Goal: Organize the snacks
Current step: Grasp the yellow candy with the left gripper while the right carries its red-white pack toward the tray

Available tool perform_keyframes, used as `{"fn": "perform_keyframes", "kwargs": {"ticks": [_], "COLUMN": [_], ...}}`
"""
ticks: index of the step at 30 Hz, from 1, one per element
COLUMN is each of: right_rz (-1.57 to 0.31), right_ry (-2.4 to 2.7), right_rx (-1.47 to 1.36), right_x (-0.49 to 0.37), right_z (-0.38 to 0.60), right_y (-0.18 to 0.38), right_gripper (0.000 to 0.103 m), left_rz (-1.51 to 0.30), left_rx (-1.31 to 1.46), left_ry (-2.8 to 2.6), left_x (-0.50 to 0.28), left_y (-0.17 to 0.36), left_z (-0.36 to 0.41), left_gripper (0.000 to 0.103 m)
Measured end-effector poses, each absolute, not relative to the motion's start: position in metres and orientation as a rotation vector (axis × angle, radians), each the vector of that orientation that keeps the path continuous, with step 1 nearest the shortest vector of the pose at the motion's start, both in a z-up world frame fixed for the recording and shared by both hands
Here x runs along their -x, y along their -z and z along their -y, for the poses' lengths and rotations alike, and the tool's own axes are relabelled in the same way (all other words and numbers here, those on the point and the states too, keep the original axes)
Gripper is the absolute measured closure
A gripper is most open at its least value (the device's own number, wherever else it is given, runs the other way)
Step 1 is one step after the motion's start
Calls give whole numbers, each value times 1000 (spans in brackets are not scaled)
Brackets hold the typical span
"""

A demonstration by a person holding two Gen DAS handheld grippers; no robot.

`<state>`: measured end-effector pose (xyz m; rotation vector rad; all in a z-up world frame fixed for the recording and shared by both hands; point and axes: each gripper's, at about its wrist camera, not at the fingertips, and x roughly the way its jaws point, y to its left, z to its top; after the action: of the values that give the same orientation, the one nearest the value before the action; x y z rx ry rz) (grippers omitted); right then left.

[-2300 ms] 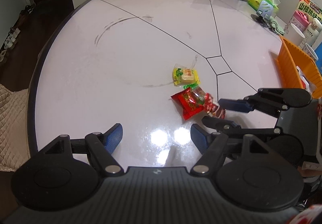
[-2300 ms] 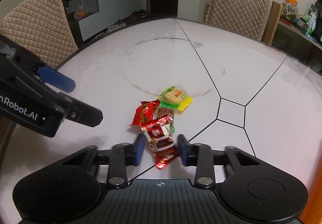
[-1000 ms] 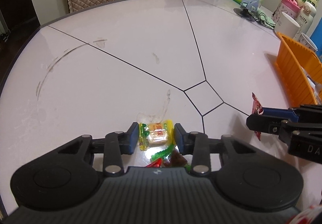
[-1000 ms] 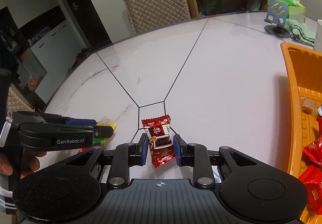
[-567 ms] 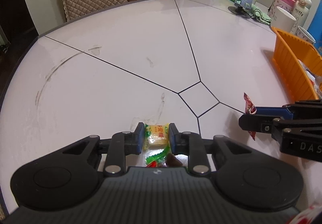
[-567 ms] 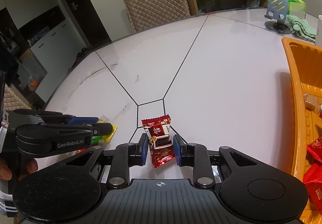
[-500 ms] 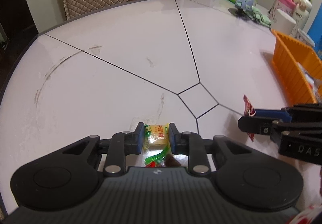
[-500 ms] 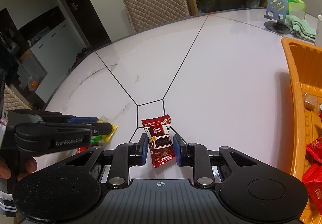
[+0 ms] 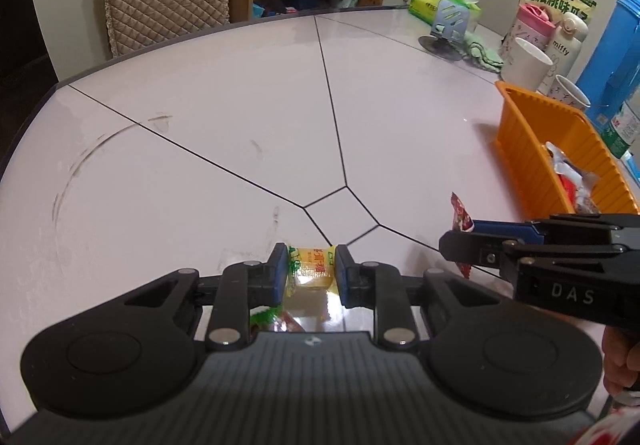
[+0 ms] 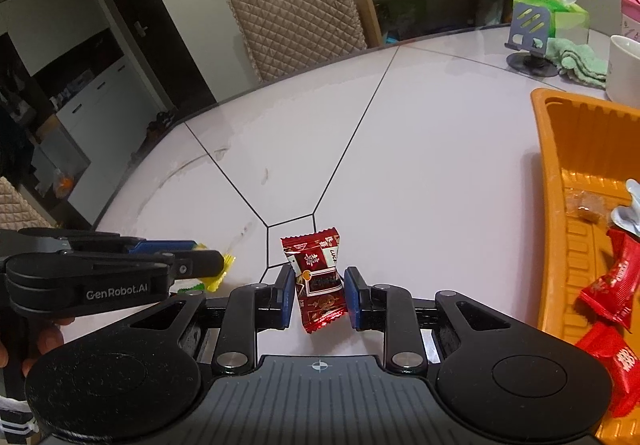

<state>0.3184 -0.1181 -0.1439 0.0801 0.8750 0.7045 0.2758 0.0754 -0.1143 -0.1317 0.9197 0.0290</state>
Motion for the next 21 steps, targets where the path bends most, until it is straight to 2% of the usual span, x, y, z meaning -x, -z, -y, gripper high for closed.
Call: {"fn": "perform_keyframes", "kwargs": {"ticks": [21], "right_rz": [-834], "right_ry": [-671], "right_rx": [-143], "right_x": [-277], "right_z": [164], "right_y": [112], "right_gripper": [76], "left_rz": [-881], "left_rx": [121], "left_ry": [32], "left_x": [-235], "left_y": [79], "left_z": [-36], "left_gripper": [81]}}
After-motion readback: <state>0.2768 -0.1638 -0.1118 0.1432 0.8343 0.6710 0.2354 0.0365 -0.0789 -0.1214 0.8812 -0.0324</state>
